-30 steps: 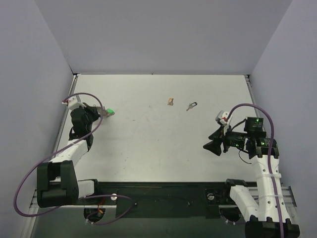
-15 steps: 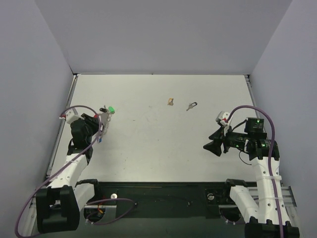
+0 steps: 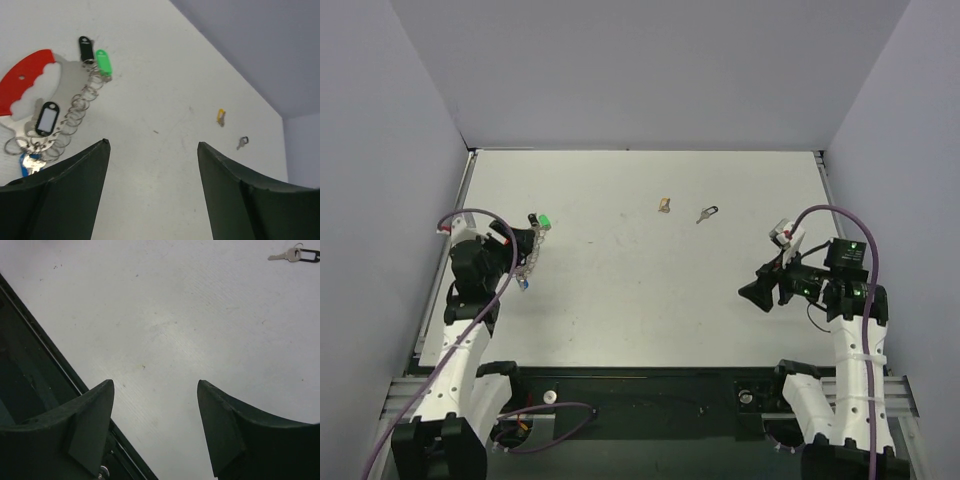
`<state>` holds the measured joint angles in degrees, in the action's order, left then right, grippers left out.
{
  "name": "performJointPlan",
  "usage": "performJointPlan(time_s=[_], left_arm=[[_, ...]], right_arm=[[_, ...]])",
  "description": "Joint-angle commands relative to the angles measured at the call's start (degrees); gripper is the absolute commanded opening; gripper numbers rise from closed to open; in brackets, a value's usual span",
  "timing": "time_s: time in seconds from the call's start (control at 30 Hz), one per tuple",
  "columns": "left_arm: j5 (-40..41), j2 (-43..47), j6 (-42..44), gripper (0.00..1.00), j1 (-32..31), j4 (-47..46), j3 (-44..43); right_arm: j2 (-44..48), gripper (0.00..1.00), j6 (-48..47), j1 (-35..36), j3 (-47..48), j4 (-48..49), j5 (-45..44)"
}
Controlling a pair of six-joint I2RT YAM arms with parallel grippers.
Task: Put the keys on the keyring
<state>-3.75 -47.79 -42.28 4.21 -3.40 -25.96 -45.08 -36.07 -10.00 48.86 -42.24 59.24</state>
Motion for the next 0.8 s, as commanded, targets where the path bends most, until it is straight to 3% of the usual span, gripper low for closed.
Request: performJointPlan(time_s=[0.0, 0.03, 0.07, 0.17, 0.23, 0.3, 0.4, 0.5, 0.77], left_arm=[[-17.74, 3.66, -1.31, 0.81, 2.29, 0.15, -7.88], [-19.35, 4.02, -0.44, 0.81, 2.30, -0.46, -9.27], [-22.76, 4.37, 0.18, 0.82, 2.21, -0.21, -10.33], [-24.64, 4.37, 5.96, 0.82, 2.03, 8.71, -16.91], [-24.12, 4.72, 9.22, 0.83, 1.94, 12.69, -19.38], [-23.15, 5.86, 11.33, 0.83, 1.86, 14.55, -20.44], [-21.04, 8.14, 13.80, 0.83, 0.28, 16.84, -21.42], [-19.90, 8.85, 16.44, 0.84, -1.30, 19.04, -22.64], [-20.42, 10.00, 17.85, 0.84, -3.77, 20.36, -23.09]], right_arm=[[-1.15, 0.66, 8.10, -3.88, 4.30, 0.31, -2.37], [-1.50, 0.70, 9.43, -5.11, 5.62, 0.40, -2.90], [-1.50, 0.84, 11.79, -5.81, 6.41, 0.49, -4.04], [-0.28, 0.84, 18.39, -8.18, 10.45, 2.33, -9.48], [1.21, 0.85, 27.78, -8.81, 11.16, 6.80, -15.45], [3.67, 0.85, 38.40, -8.81, 10.04, 15.56, -24.06], [6.40, 0.85, 51.06, -8.90, 8.44, 20.26, -40.03], [6.84, 0.86, 53.83, -8.90, 9.67, 19.04, -48.85], [9.04, 0.86, 54.62, -9.86, 9.85, 18.86, -48.00]])
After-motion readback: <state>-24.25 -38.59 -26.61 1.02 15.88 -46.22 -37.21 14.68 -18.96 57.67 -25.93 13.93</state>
